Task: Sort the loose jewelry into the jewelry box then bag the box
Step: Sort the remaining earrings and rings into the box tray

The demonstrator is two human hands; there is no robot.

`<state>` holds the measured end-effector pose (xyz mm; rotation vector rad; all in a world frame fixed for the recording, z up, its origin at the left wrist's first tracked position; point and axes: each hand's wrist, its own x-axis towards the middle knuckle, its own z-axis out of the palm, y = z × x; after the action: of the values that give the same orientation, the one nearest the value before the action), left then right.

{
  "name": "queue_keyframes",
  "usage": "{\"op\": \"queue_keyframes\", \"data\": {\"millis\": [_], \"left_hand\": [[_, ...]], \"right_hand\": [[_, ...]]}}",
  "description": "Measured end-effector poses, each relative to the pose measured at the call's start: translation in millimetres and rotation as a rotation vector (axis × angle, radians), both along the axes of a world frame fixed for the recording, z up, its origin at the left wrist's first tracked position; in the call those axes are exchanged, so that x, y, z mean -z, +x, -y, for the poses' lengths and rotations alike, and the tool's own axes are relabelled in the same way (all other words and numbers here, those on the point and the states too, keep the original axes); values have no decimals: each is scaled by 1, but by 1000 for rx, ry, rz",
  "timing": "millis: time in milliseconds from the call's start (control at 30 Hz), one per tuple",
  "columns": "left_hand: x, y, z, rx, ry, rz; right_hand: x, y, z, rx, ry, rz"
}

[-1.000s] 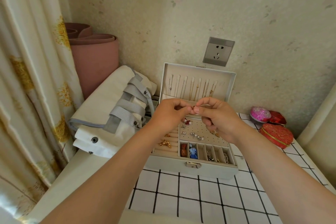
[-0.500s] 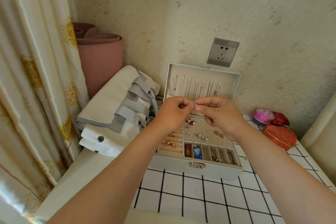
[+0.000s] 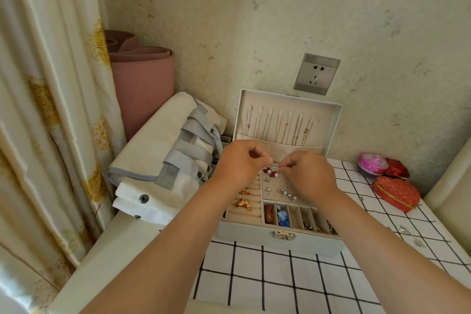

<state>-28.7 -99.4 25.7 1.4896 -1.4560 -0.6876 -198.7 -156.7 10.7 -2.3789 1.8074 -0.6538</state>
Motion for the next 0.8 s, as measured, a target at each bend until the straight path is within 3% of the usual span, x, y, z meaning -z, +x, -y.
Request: {"op": "queue_keyframes", "data": {"millis": [300, 600, 667, 800], "left_hand": [[5, 2, 7, -10, 38, -46], [5, -4, 5, -2, 38, -94], [4, -6, 5, 7, 20, -92], [1, -14, 2, 35, 9, -128]], "right_hand": [[2, 2, 4, 0, 30, 41], [-4, -14, 7, -156, 149, -24], [-5, -18, 9, -170, 157, 74], [-22, -13, -3, -253, 284, 510]]}}
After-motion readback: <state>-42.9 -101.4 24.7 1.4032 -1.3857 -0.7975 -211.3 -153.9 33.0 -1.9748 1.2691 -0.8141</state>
